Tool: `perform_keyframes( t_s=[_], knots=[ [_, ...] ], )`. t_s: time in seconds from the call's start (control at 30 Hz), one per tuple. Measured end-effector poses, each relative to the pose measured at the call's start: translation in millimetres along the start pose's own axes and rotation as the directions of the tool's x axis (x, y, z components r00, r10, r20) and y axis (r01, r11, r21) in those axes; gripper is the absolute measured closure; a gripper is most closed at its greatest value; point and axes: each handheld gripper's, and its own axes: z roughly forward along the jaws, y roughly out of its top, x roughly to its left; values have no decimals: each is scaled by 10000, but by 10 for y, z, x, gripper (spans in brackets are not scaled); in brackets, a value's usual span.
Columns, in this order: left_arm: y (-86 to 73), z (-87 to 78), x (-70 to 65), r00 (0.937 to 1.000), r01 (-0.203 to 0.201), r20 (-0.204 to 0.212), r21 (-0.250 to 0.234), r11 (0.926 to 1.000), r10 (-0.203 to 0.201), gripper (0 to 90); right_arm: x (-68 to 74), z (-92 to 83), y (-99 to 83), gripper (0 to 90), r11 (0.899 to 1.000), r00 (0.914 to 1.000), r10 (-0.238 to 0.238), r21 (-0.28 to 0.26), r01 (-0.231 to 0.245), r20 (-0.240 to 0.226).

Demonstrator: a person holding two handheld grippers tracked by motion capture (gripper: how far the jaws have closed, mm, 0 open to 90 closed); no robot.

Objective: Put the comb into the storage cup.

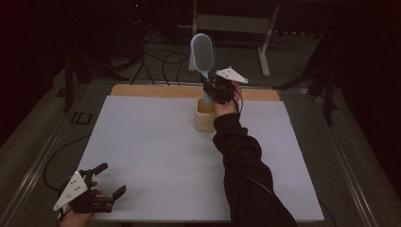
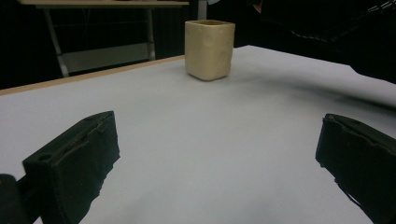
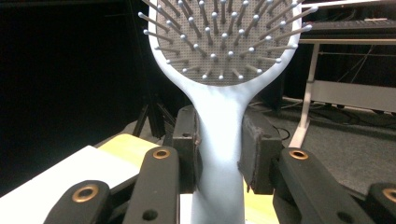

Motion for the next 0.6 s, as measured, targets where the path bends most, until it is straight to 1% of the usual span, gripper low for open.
perform_keyframes(
  t_s=[0.3, 0.43, 0.5, 0.57, 0.6],
  knots=[
    [-4, 5, 3, 10000, 32, 78, -4, 10000, -32, 0, -38, -11, -112, 700, 10000, 9999, -16, 35, 16, 122],
    [-6, 6, 2, 10000, 19, 69, 25, 10000, -20, 0, -75, -8, -174, 700, 9997, 9997, 239, 10, -239, 49],
    [-6, 6, 3, 10000, 6, 67, 17, 10000, -6, 0, -82, -3, -202, 700, 9996, 9996, 276, 62, -276, 24],
    [-7, 7, 3, 10000, 25, 70, 19, 10000, -26, 0, -78, 4, -232, 700, 9997, 9997, 229, 76, -229, 103],
    [-8, 8, 2, 10000, 25, 68, 19, 10000, -25, 0, -83, 6, -248, 700, 9996, 9997, 258, 71, -258, 42]
  ],
)
